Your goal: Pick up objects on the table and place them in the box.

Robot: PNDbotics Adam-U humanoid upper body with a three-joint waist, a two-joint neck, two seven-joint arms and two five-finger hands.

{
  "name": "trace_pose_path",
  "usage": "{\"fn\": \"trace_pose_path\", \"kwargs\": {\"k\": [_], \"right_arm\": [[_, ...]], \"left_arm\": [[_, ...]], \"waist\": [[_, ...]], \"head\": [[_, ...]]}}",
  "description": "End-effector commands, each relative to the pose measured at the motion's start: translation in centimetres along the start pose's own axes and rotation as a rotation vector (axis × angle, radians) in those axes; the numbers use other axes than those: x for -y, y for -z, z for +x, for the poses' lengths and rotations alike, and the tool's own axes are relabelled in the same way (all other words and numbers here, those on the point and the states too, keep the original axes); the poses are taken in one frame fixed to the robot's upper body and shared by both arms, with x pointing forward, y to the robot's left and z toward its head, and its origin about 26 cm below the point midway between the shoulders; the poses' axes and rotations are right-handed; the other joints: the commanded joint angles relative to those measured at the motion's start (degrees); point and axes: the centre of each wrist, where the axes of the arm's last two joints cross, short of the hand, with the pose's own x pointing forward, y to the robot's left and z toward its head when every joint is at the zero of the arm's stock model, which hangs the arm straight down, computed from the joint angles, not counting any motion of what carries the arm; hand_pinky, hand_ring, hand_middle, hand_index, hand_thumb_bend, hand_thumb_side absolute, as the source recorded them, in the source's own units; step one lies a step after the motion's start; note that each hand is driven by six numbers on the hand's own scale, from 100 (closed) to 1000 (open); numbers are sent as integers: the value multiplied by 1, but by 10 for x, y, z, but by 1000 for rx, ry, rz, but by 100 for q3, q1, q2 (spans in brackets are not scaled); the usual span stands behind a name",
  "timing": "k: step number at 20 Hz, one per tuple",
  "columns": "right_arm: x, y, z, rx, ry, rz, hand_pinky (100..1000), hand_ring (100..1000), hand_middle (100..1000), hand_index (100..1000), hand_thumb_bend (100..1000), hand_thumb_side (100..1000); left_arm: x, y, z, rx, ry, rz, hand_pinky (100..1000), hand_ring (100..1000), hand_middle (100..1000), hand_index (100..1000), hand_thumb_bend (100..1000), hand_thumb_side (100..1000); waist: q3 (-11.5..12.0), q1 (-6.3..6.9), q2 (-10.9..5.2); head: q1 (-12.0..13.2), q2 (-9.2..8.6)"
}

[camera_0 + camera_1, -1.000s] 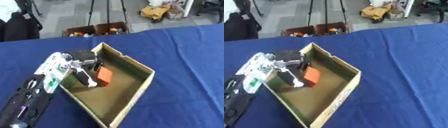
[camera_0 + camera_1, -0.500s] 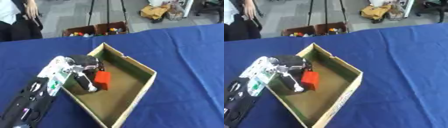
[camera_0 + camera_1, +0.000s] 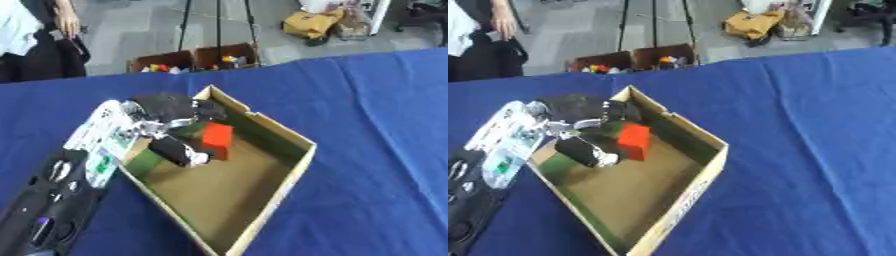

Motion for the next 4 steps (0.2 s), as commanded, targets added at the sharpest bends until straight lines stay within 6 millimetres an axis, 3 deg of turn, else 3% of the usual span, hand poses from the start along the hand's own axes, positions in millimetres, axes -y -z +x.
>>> {"fn": "trace_pose_path", "kwargs": {"k": [1, 4], "right_arm": [[2, 7, 4, 24, 3, -2, 762, 725, 763, 759, 100, 536], [3, 6, 4, 25, 0, -2, 762, 725, 763, 758, 100, 535]], "left_arm": [[-30, -24, -9, -38, 36, 118, 658, 859, 966, 1000, 455, 899], [-42, -39, -12, -59, 22, 184, 653, 855, 958, 1000, 473, 911]], "waist": [[17, 22, -87], [38, 13, -105]], "head": [[-30, -46], [-60, -51]]}}
